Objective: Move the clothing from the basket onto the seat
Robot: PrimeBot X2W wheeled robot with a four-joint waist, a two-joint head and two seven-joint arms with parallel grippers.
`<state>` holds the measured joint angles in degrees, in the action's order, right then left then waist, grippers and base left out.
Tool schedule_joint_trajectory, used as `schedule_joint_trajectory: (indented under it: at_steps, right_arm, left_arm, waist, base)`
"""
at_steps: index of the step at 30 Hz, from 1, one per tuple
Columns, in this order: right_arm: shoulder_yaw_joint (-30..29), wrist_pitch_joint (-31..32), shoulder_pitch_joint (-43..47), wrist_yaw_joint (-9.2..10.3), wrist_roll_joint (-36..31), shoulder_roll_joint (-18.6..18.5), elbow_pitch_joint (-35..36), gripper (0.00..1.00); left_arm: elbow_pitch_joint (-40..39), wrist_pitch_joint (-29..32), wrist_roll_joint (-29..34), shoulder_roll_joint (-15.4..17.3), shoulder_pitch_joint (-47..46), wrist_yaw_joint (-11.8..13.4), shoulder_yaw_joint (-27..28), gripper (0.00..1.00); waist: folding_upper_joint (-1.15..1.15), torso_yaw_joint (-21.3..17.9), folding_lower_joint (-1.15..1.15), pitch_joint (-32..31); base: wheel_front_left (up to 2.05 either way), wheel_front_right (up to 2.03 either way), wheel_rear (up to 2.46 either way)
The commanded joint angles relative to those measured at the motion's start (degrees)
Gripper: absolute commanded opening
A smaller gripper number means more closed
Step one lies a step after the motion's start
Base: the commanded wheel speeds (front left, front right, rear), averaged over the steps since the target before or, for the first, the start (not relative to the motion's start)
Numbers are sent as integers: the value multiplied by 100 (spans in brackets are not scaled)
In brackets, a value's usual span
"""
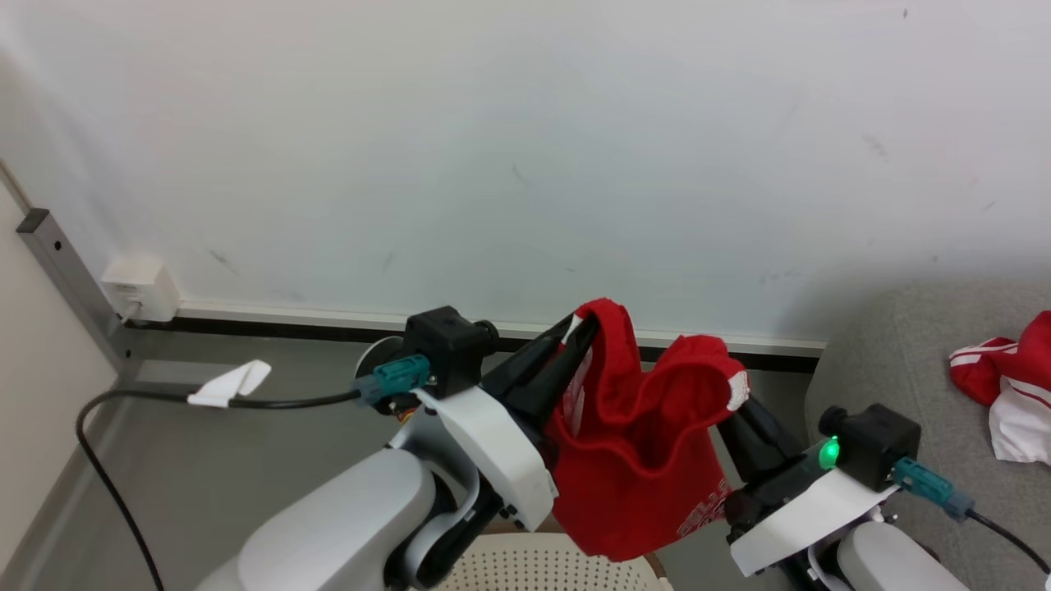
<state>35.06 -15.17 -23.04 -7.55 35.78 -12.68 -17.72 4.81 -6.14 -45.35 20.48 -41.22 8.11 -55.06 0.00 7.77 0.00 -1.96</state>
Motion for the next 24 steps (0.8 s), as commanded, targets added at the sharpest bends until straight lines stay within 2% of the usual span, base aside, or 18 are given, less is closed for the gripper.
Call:
schedule_joint_trajectory:
  at_steps: [1,2,3,4,17,24]
  right_arm:
    - [-147,5,74,13,-29,-51,105,0]
    - [-213,5,77,13,-55,-72,168,0]
    - [-298,5,76,13,-79,-90,221,0]
    - [-365,5,65,13,-108,-108,265,0]
    - [-1285,5,-258,13,-283,-387,720,0]
    - [-1524,5,-549,13,-346,-802,986,0]
  left_arm:
    - [-4,-63,-68,22,128,-19,-29,0]
    - [-5,-78,-76,32,167,-28,-47,9]
    - [-6,-73,-81,32,197,-43,-67,46]
    - [-13,-82,-84,36,227,-56,-95,100]
    - [-71,-296,55,47,468,-142,-305,100]
    - [-14,-493,258,18,422,-111,-359,100]
  waist:
    - [0,-81,0,6]
    - [0,-120,0,9]
    - [0,-156,0,11]
    - [0,-200,0,10]
    - [0,-853,0,76]
    - [0,-1437,0,231]
  base:
    - [0,0,0]
    - [0,0,0]
    - [0,0,0]
    - [0,0,0]
    - [0,0,0]
    - [0,0,0]
